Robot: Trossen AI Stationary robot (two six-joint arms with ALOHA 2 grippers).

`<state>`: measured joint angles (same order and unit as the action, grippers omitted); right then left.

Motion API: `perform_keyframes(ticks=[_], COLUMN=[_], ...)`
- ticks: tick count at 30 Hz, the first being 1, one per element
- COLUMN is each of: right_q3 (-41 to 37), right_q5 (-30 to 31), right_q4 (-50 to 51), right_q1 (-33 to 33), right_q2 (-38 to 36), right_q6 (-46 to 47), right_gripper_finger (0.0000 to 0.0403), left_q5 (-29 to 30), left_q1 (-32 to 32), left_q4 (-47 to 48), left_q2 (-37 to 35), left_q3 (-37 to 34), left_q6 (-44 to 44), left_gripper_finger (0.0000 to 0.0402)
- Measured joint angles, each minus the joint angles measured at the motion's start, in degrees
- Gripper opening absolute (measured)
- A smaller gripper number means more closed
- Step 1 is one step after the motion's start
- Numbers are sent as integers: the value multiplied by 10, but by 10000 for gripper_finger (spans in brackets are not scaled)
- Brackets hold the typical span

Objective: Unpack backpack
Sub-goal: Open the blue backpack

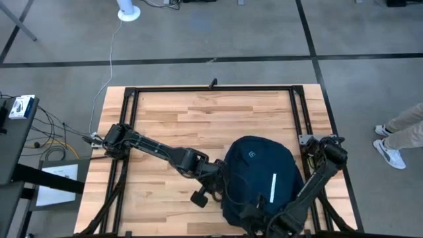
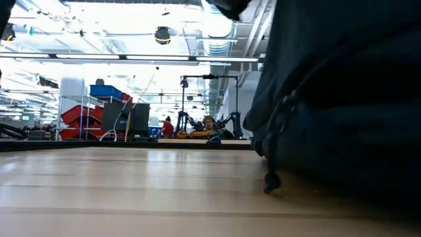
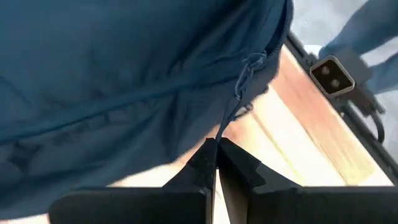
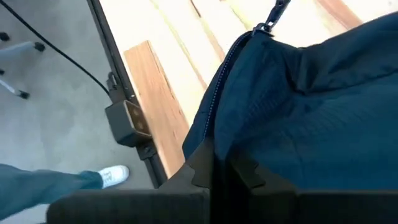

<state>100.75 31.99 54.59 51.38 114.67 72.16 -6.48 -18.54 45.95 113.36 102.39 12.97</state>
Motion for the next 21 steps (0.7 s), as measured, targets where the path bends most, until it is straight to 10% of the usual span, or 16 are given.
perform_keyframes(ticks=[11,21], right_q3=[1,2], right_q5=[84,14], right_q4=[49,136], right_q1=[64,87], right_q2=[0,-40], right_q6=[111,174], right_gripper_finger=[1,2], left_q5=[-204,-154], left_q1=[56,4], left_q4=[-98,-133], left_q2=[0,3], left_q3=[-6,-7], left_q6=[2,-47], left_gripper_finger=[0,8])
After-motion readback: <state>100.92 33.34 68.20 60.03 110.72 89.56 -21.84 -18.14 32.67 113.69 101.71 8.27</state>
